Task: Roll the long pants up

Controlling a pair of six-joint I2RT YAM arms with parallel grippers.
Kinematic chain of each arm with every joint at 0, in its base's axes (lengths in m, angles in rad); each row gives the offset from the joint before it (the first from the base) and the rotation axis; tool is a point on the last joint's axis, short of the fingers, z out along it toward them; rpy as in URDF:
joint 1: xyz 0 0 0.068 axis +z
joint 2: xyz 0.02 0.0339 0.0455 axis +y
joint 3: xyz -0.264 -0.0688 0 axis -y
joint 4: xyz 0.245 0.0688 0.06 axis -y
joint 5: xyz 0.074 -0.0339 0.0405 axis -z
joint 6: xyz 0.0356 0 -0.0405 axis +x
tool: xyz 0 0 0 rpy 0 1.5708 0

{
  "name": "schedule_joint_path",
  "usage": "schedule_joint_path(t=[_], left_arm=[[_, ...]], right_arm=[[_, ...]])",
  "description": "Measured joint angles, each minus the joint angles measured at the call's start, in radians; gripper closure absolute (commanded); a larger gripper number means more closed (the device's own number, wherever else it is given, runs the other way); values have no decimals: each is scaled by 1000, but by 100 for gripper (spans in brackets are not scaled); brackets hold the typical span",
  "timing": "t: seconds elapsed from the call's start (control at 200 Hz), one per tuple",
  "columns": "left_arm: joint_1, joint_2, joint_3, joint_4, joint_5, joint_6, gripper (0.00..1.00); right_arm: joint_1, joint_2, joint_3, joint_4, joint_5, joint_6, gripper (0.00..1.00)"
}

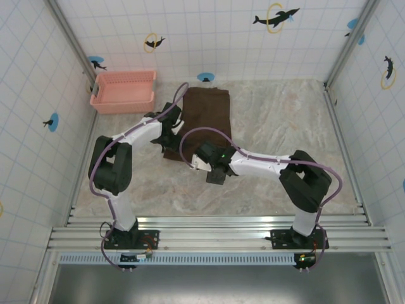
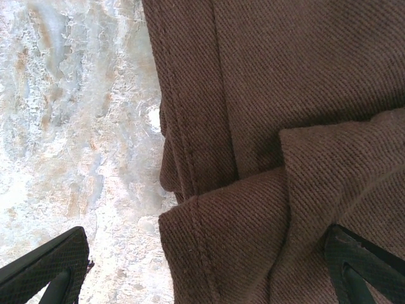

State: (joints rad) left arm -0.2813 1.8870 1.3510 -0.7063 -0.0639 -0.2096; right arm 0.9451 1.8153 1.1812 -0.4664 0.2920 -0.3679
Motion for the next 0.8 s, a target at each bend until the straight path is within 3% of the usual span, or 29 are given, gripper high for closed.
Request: schedule_joint_path(t=[0.245,0.46,0.61,0.665,0.801], left_arm=[[3,0,0,-23,12,5,3],[20,0,0,-27,49,21,3],[31,-5,-1,-29,73,23,3],[34,-12,-2,-30,82,27,3],[40,-32,-6,-34,100,29,3]], right_arm=[[-8,126,77,81,17,-19,15],[-43,183,131,107,12,-31,40],[-71,198,145,87,-34,-29,77],[-79,204,156,74,-50,-38,83],[-95,207,184,43,-87,-37,87]])
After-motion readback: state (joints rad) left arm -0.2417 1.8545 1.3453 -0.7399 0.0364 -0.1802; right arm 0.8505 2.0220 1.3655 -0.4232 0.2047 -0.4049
